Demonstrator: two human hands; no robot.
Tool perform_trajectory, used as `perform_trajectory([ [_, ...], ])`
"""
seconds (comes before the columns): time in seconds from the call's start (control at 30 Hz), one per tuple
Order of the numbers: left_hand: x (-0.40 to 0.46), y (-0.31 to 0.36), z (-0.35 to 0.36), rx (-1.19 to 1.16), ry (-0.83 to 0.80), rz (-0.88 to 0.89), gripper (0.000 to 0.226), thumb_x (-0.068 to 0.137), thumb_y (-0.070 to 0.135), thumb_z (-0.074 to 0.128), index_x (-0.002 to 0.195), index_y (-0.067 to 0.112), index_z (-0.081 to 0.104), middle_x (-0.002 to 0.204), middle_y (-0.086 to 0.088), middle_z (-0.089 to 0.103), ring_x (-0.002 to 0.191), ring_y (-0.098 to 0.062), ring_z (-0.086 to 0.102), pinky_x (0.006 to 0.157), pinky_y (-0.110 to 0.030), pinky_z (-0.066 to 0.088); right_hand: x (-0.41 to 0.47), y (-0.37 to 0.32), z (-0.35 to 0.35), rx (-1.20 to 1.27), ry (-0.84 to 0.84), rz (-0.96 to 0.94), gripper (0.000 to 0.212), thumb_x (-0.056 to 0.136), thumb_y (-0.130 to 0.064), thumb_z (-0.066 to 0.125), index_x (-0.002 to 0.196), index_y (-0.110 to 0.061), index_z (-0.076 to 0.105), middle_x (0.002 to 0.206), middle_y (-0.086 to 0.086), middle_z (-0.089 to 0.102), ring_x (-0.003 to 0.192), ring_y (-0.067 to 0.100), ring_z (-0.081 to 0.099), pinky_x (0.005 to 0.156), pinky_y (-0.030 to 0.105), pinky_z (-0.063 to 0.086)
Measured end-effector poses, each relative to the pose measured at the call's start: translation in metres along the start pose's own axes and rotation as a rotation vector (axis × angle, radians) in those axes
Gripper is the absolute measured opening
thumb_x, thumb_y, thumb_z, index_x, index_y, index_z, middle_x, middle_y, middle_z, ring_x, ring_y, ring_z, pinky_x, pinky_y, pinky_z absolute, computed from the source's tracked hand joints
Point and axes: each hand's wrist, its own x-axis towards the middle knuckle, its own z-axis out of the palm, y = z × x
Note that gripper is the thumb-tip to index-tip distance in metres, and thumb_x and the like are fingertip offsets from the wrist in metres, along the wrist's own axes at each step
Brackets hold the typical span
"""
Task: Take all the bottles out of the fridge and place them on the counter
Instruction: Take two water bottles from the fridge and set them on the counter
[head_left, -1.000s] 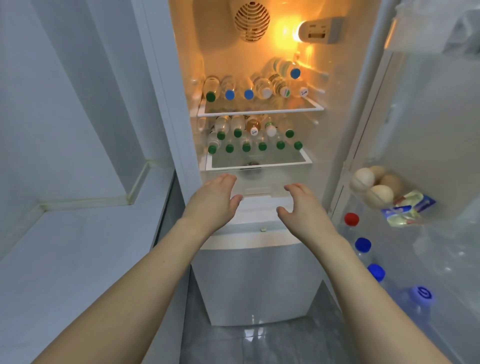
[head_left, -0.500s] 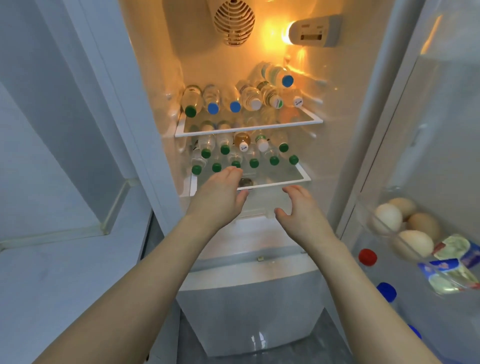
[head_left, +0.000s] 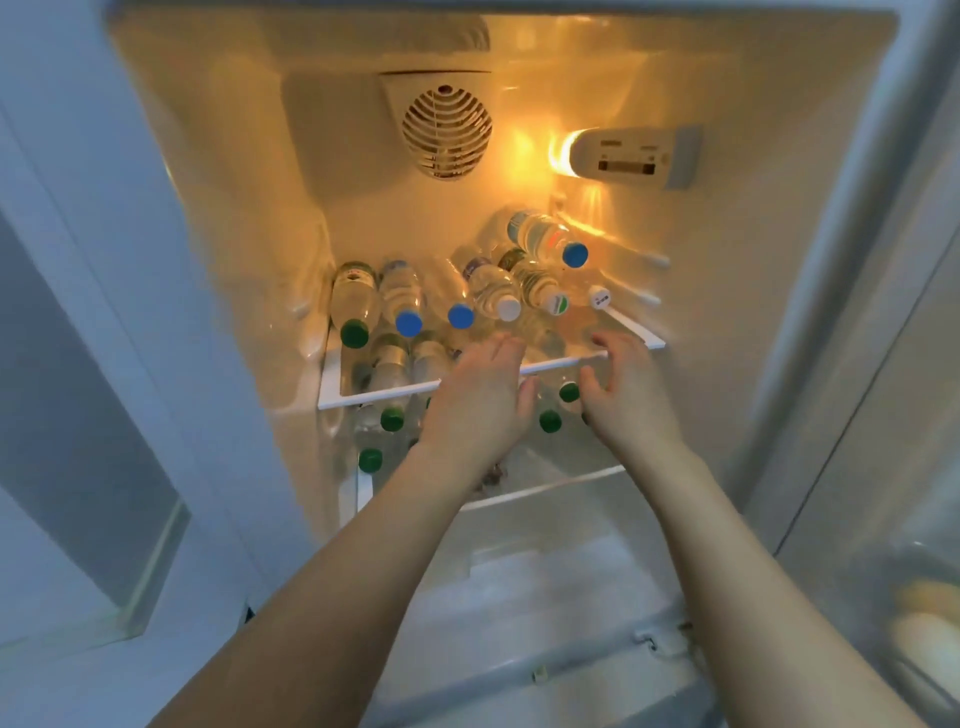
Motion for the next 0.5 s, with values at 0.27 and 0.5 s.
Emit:
perform_trajectory([
  [0.27,0.079,-0.010,0.012,0.012,0.021,0.000,0.034,0.094,0.026,0.053,0.124,0.011,0.052,0.122,-0.007,0.056,0.111,-0.024,0.053,0.084,-0.032,0.043,0.086,0.004,0.001,-0.075,0.026,0.026,0.039,0.092,-0.012,0.049,0.131,-0.010,0.053,0.131,0.011,0.054,0.119,0.027,0.052,0.094,0.033,0.041],
  [0.5,0.120,-0.035,0.026,0.154,-0.006,-0.045,0.039,0.090,0.027,0.054,0.125,0.009,0.052,0.128,-0.009,0.056,0.116,-0.030,0.051,0.092,-0.037,0.043,0.146,0.017,0.030,-0.094,0.016,0.012,0.057,0.091,-0.031,0.058,0.143,-0.016,0.038,0.135,0.010,0.053,0.121,0.028,0.052,0.099,0.041,0.046],
])
